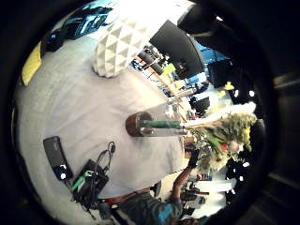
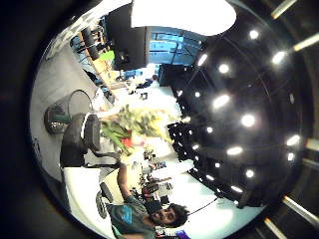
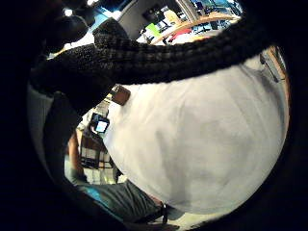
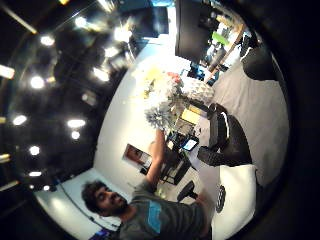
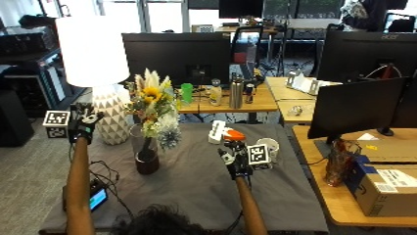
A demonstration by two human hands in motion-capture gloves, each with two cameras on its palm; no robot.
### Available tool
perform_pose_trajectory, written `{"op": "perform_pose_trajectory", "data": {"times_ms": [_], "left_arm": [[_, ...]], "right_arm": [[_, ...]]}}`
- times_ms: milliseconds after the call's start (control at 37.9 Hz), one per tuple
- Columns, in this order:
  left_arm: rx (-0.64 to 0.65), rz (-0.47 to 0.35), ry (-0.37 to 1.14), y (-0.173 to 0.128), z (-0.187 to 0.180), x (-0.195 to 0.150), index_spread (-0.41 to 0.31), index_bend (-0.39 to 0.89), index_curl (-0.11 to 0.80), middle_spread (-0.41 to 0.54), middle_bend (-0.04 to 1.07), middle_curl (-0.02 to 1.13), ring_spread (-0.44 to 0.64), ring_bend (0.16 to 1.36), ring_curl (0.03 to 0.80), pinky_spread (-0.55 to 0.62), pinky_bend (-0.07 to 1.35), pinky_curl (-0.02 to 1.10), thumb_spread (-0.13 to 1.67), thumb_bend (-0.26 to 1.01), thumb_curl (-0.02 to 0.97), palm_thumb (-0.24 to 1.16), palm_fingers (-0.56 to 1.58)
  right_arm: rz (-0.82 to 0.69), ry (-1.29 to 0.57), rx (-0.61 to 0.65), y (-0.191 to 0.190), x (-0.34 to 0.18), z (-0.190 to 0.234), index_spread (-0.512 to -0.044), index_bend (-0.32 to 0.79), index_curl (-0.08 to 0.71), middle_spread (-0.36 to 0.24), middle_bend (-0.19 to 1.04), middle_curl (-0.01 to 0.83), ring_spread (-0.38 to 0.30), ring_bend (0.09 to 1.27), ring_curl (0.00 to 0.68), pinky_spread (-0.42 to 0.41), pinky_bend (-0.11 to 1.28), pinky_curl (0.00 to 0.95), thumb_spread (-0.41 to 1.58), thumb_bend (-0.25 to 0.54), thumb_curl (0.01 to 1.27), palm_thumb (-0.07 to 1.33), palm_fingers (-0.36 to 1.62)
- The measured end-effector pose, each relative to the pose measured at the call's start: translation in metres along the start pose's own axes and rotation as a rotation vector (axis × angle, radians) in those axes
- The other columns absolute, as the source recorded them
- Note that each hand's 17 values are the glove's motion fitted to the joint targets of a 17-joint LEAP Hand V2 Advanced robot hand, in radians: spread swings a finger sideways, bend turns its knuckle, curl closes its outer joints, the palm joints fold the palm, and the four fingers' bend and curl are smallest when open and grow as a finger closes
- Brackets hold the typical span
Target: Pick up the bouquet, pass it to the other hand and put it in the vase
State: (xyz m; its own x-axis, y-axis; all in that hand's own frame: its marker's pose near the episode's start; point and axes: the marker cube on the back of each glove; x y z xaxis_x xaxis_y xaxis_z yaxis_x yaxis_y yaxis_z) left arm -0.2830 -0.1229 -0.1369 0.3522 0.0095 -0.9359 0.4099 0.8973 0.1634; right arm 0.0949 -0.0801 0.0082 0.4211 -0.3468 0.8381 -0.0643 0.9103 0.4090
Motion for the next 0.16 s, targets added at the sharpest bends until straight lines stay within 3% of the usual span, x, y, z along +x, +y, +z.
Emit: {"op": "perform_pose_trajectory", "data": {"times_ms": [158], "left_arm": [[-0.062, 0.075, 0.049, 0.021, -0.001, 0.015, -0.025, 0.13, 0.244, 0.138, 0.26, 0.39, 0.28, 0.71, 0.306, 0.42, 0.57, 0.35, 1.00, -0.04, 0.416, 0.80, 0.14]], "right_arm": [[-0.014, 0.008, -0.002, -0.004, 0.005, 0.005, -0.264, 0.16, 0.385, -0.061, 0.19, 0.448, 0.035, 0.18, 0.361, 0.342, 0.25, 0.376, 1.04, -0.018, 0.52, 0.97, 0.85]]}}
